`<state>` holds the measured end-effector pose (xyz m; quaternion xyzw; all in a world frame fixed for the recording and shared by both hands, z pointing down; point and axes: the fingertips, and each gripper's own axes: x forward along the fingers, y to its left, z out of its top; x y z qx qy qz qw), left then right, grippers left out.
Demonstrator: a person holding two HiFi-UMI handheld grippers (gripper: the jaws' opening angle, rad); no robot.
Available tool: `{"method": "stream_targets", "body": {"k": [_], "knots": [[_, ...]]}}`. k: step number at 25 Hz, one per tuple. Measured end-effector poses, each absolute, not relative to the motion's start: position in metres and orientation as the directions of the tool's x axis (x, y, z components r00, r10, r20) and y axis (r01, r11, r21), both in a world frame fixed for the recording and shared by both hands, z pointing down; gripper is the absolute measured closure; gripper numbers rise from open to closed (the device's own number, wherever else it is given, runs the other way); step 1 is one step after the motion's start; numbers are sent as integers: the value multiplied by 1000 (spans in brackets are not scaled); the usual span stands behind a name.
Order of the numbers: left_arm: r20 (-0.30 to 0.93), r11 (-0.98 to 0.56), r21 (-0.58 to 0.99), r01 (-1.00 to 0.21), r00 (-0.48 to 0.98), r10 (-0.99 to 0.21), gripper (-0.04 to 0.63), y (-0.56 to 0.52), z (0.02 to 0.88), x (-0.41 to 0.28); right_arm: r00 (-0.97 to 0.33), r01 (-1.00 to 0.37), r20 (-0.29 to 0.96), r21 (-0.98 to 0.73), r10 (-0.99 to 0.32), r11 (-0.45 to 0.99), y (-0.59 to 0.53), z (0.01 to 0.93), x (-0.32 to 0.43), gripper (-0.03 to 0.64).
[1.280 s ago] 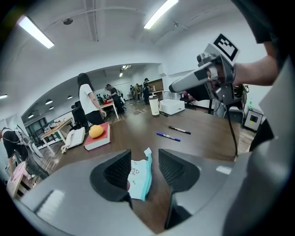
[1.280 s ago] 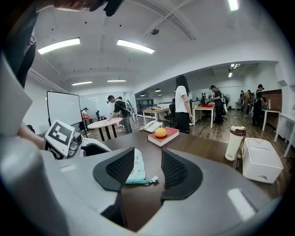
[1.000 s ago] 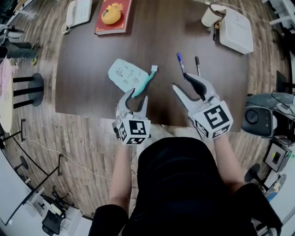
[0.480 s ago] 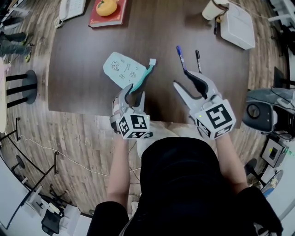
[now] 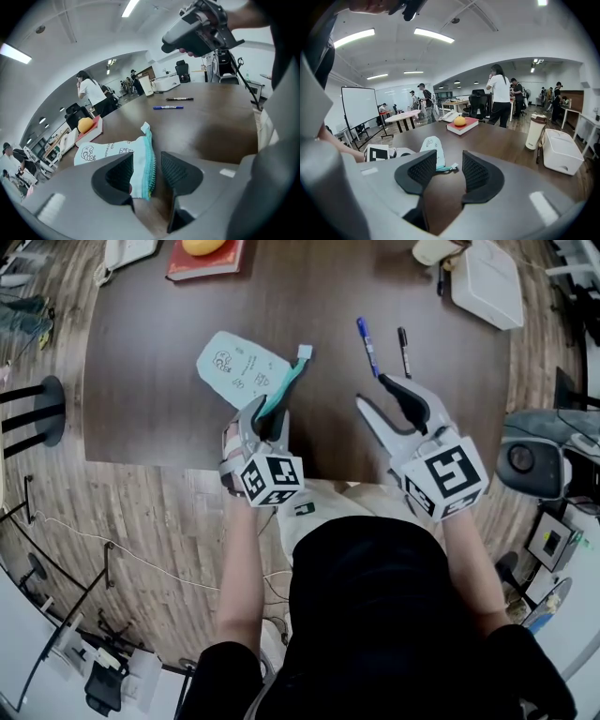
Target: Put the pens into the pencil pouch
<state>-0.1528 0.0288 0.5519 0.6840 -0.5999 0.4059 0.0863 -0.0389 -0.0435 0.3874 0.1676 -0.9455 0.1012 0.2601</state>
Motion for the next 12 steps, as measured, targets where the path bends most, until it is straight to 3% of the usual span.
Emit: {"method": "stream_targets", "body": {"k": [12], "knots": [[655,-270,-438,-857,-99,-749,434,28,564,-160,-800,-380,541,-120,-261,917,-43,392,-32,449]]}}
